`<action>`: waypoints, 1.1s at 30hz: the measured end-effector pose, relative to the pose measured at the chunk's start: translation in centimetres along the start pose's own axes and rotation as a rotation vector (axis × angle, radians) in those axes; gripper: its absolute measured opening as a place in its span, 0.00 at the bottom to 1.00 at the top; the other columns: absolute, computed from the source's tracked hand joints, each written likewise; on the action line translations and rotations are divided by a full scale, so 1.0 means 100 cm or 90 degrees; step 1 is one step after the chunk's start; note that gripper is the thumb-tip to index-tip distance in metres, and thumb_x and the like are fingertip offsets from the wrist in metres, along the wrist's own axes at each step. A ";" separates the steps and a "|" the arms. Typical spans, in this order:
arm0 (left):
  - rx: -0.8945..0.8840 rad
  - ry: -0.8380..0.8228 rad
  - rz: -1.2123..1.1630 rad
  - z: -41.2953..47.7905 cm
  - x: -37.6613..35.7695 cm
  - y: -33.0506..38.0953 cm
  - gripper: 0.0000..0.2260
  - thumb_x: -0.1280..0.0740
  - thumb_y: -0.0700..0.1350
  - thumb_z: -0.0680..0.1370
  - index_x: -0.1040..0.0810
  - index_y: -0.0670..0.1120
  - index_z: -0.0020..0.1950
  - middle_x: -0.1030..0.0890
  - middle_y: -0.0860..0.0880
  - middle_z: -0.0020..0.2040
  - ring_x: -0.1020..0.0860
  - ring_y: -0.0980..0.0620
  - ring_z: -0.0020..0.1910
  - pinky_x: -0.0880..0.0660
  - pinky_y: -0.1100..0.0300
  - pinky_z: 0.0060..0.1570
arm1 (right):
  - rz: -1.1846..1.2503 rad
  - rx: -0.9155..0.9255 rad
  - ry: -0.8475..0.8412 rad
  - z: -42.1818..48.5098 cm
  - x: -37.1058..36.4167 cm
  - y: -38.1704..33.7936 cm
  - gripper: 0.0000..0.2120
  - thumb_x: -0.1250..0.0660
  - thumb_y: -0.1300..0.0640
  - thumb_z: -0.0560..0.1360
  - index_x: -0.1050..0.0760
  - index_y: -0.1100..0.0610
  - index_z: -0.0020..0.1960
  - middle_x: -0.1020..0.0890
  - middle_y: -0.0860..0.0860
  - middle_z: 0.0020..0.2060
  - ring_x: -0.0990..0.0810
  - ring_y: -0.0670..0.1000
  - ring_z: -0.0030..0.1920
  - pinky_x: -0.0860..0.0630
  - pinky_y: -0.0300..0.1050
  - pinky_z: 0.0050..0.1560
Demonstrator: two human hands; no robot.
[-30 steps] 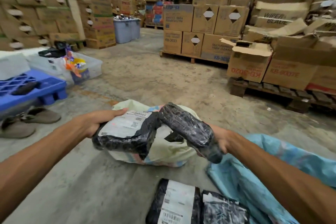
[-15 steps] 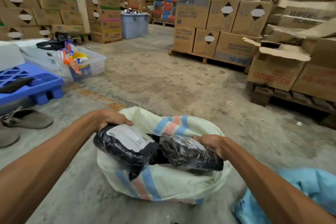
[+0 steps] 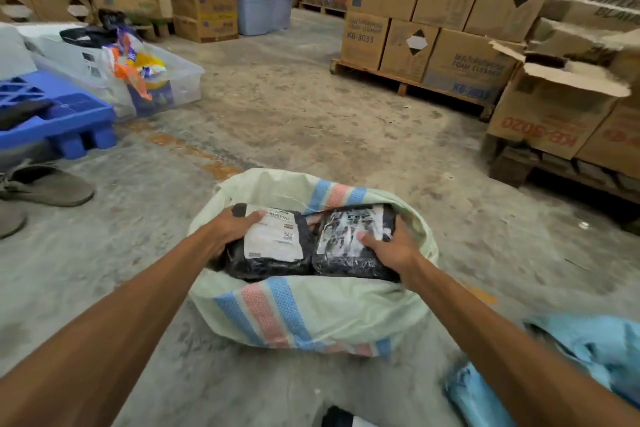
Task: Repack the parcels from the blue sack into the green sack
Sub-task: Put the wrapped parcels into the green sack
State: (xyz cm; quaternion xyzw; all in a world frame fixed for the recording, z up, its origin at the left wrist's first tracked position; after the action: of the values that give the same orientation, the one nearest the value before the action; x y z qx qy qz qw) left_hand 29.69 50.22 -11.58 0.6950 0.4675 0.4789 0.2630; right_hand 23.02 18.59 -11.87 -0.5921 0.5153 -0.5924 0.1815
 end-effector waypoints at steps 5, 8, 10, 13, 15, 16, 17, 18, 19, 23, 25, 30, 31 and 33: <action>0.000 -0.100 0.059 0.000 0.013 -0.022 0.50 0.30 0.74 0.64 0.38 0.50 0.78 0.29 0.46 0.72 0.25 0.43 0.65 0.28 0.54 0.63 | -0.016 0.073 -0.189 -0.013 -0.005 0.010 0.58 0.25 0.29 0.61 0.56 0.39 0.80 0.32 0.42 0.74 0.28 0.48 0.70 0.31 0.50 0.72; -0.039 -0.091 0.094 0.010 0.007 -0.030 0.43 0.33 0.72 0.69 0.36 0.50 0.77 0.28 0.47 0.72 0.26 0.44 0.66 0.29 0.48 0.67 | -0.153 0.094 -0.233 -0.027 0.001 0.006 0.61 0.30 0.24 0.61 0.65 0.40 0.79 0.37 0.42 0.76 0.33 0.48 0.73 0.36 0.49 0.74; -0.078 0.020 0.181 -0.014 0.006 -0.019 0.37 0.38 0.67 0.76 0.39 0.47 0.78 0.29 0.43 0.73 0.29 0.41 0.69 0.32 0.48 0.68 | -0.280 0.113 -0.198 -0.032 0.005 0.013 0.63 0.40 0.16 0.58 0.69 0.41 0.78 0.33 0.52 0.75 0.30 0.54 0.72 0.33 0.51 0.73; -0.144 0.135 0.511 -0.035 0.000 -0.004 0.33 0.47 0.66 0.80 0.46 0.48 0.79 0.38 0.38 0.76 0.37 0.38 0.73 0.37 0.44 0.69 | -0.364 0.156 -0.184 -0.051 0.015 0.010 0.48 0.40 0.28 0.72 0.56 0.50 0.82 0.25 0.55 0.69 0.24 0.56 0.65 0.28 0.48 0.66; -0.171 0.128 0.582 -0.051 -0.004 0.008 0.32 0.45 0.63 0.80 0.44 0.47 0.78 0.40 0.38 0.76 0.40 0.39 0.74 0.37 0.44 0.69 | -0.416 0.241 -0.142 -0.069 0.027 -0.003 0.36 0.36 0.40 0.78 0.42 0.55 0.79 0.21 0.56 0.64 0.21 0.56 0.61 0.25 0.47 0.61; -0.189 0.126 0.594 -0.065 -0.006 0.016 0.31 0.42 0.62 0.80 0.42 0.46 0.77 0.38 0.38 0.74 0.39 0.39 0.73 0.36 0.45 0.68 | -0.438 0.280 -0.103 -0.079 0.036 -0.008 0.33 0.35 0.43 0.78 0.38 0.56 0.78 0.20 0.56 0.63 0.21 0.57 0.60 0.25 0.47 0.60; -0.230 0.134 0.607 -0.075 -0.009 0.024 0.30 0.39 0.61 0.79 0.39 0.45 0.75 0.36 0.38 0.72 0.36 0.39 0.71 0.35 0.45 0.66 | -0.458 0.314 -0.059 -0.090 0.045 -0.015 0.31 0.35 0.44 0.78 0.36 0.55 0.77 0.20 0.56 0.62 0.20 0.56 0.60 0.25 0.47 0.59; -0.288 0.146 0.618 -0.089 -0.012 0.035 0.27 0.37 0.59 0.78 0.34 0.45 0.72 0.32 0.39 0.68 0.33 0.39 0.68 0.32 0.46 0.63 | -0.473 0.335 -0.008 -0.101 0.055 -0.017 0.29 0.35 0.44 0.77 0.33 0.53 0.75 0.19 0.54 0.60 0.19 0.55 0.58 0.24 0.48 0.58; -0.351 0.160 0.619 -0.103 -0.017 0.045 0.22 0.36 0.57 0.78 0.29 0.44 0.66 0.28 0.40 0.63 0.29 0.40 0.63 0.29 0.47 0.58 | -0.474 0.343 0.037 -0.115 0.064 -0.018 0.26 0.35 0.44 0.76 0.30 0.52 0.72 0.17 0.52 0.56 0.19 0.55 0.56 0.23 0.49 0.57; -0.490 0.185 0.630 -0.181 -0.039 0.069 0.15 0.36 0.52 0.76 0.27 0.43 0.35 0.25 0.45 0.34 0.24 0.43 0.33 0.29 0.55 0.34 | -0.460 0.244 0.076 -0.168 0.095 0.001 0.18 0.36 0.45 0.72 0.22 0.52 0.58 0.14 0.52 0.43 0.18 0.56 0.50 0.22 0.48 0.49; -0.483 0.117 0.720 -0.211 -0.063 0.060 0.15 0.36 0.55 0.76 0.24 0.43 0.40 0.20 0.42 0.40 0.23 0.43 0.36 0.27 0.56 0.37 | -0.504 0.169 0.042 -0.189 0.104 0.027 0.14 0.36 0.46 0.73 0.22 0.56 0.48 0.16 0.57 0.42 0.18 0.60 0.48 0.26 0.45 0.42; -0.276 -0.206 0.867 -0.254 -0.137 -0.026 0.33 0.46 0.67 0.77 0.29 0.46 0.72 0.26 0.43 0.69 0.26 0.42 0.66 0.28 0.56 0.61 | -0.736 0.000 -0.139 -0.256 0.122 0.121 0.25 0.44 0.40 0.80 0.21 0.59 0.58 0.19 0.58 0.58 0.20 0.59 0.58 0.25 0.49 0.54; -0.240 -0.234 0.879 -0.260 -0.147 -0.043 0.33 0.48 0.67 0.78 0.29 0.45 0.73 0.27 0.42 0.71 0.27 0.42 0.67 0.30 0.54 0.64 | -0.759 -0.045 -0.169 -0.269 0.128 0.141 0.29 0.47 0.37 0.80 0.22 0.59 0.61 0.20 0.58 0.61 0.21 0.59 0.61 0.25 0.50 0.58; -0.152 -0.278 0.855 -0.265 -0.163 -0.073 0.34 0.51 0.65 0.81 0.30 0.41 0.73 0.30 0.40 0.73 0.29 0.42 0.70 0.33 0.54 0.66 | -0.743 -0.127 -0.228 -0.291 0.136 0.175 0.36 0.54 0.33 0.81 0.25 0.60 0.67 0.23 0.59 0.67 0.24 0.59 0.66 0.28 0.52 0.66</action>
State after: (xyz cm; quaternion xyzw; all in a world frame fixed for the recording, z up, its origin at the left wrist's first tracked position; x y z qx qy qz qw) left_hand 0.91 36.46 -13.70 0.8790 -0.1803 0.4354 0.0732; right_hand -12.93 11.79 -12.59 -0.8806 0.1212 -0.4346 -0.1449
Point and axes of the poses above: each hand's wrist, its own z-axis towards the middle knuckle, its own x-axis out of the back of the hand, y = z × x, the point moved 5 cm from there along z, towards the middle knuckle
